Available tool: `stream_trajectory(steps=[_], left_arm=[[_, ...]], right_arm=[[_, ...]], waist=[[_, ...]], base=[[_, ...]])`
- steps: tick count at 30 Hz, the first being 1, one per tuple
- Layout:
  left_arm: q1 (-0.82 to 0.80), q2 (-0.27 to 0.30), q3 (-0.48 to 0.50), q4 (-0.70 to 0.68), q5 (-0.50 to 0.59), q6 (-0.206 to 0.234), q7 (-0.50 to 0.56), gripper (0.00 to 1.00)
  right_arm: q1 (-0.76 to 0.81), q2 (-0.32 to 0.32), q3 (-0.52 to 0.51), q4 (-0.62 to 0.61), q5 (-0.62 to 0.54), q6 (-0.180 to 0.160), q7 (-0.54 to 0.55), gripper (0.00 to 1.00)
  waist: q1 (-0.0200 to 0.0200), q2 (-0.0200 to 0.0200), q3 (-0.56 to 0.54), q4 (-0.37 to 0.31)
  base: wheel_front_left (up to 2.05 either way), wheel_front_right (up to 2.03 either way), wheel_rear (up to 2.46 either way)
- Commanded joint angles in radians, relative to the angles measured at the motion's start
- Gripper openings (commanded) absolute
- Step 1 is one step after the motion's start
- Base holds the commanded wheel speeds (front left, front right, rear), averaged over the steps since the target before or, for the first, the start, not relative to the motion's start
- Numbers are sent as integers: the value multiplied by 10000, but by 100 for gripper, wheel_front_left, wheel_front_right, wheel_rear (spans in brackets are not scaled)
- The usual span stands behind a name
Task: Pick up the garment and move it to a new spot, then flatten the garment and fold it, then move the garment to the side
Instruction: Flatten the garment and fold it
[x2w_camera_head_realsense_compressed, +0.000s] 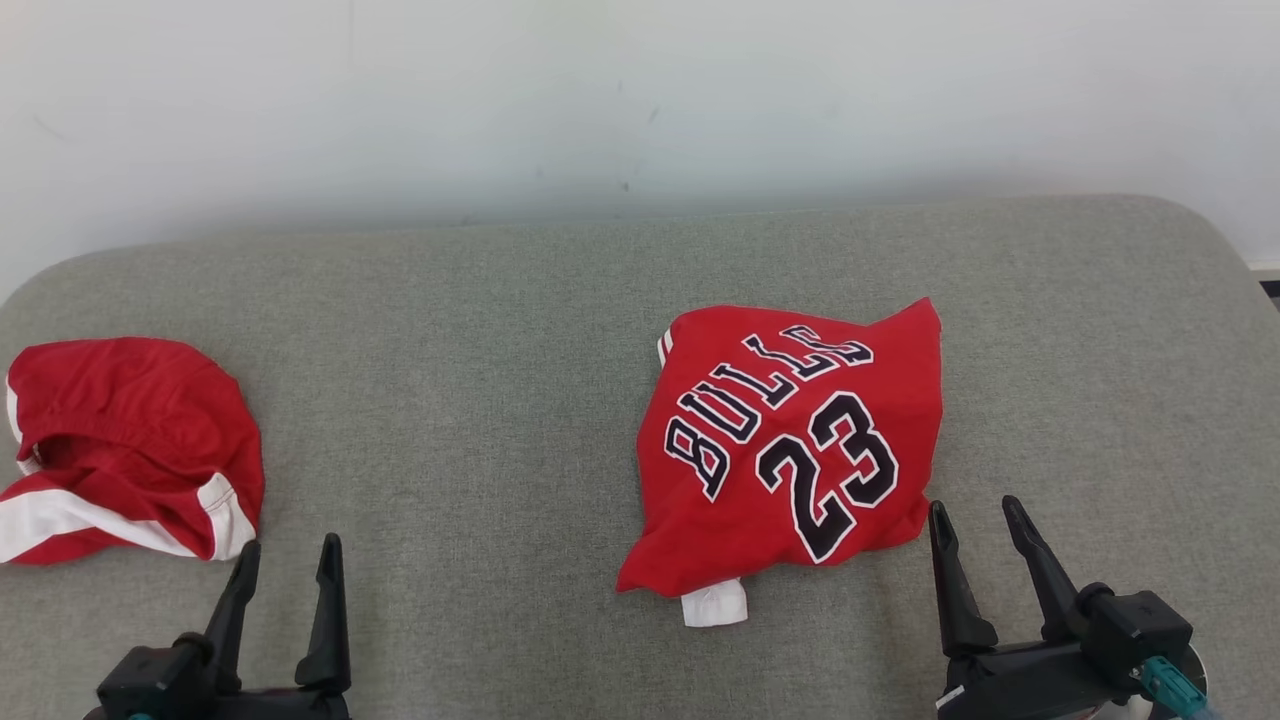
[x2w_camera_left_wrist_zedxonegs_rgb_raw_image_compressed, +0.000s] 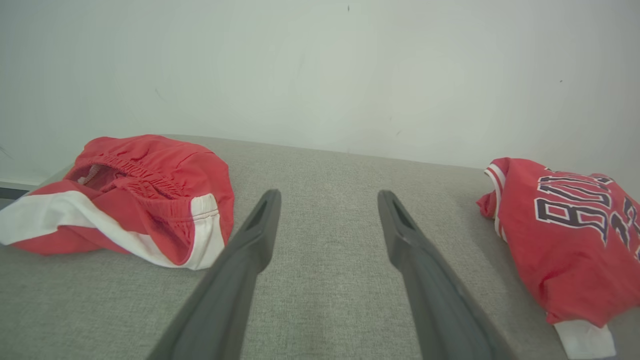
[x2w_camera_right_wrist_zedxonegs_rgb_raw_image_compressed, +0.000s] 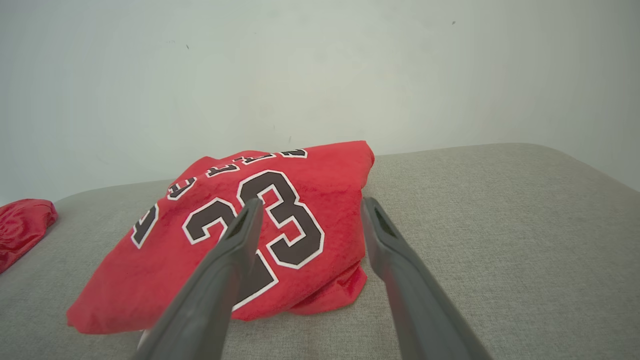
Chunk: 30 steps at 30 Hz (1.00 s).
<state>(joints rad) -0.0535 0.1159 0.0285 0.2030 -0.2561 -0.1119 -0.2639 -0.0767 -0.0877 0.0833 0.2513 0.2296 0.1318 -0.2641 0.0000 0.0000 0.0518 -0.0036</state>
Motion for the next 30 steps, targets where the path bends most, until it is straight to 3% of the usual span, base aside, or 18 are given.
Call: stream_trajectory(steps=[1, 10, 25, 30], left_arm=[[-96, -24, 3, 19, 16, 0, -9, 100], [-322, -96, -1025, 471, 100, -155, -11, 100], [-1691, 227, -4729, 2149, -406, -179, -9, 100], [-2282, 289, -5171, 2751, -579, -178, -9, 100]], right_arm=[[61, 10, -12, 1, -20, -21, -6, 100], [-102, 20, 10, 3, 1, -21, -6, 100], [-567, 7, 25, -23, 116, -22, -5, 100], [-697, 50, 45, -72, 126, -22, -5, 100]], waist=[[0, 0, 2, -3], [0, 0, 170, -76], [0, 0, 952, -1041], [0, 0, 1197, -1409]], base=[[0, 0, 0], [0, 0, 0], [0, 0, 0], [0, 0, 0]])
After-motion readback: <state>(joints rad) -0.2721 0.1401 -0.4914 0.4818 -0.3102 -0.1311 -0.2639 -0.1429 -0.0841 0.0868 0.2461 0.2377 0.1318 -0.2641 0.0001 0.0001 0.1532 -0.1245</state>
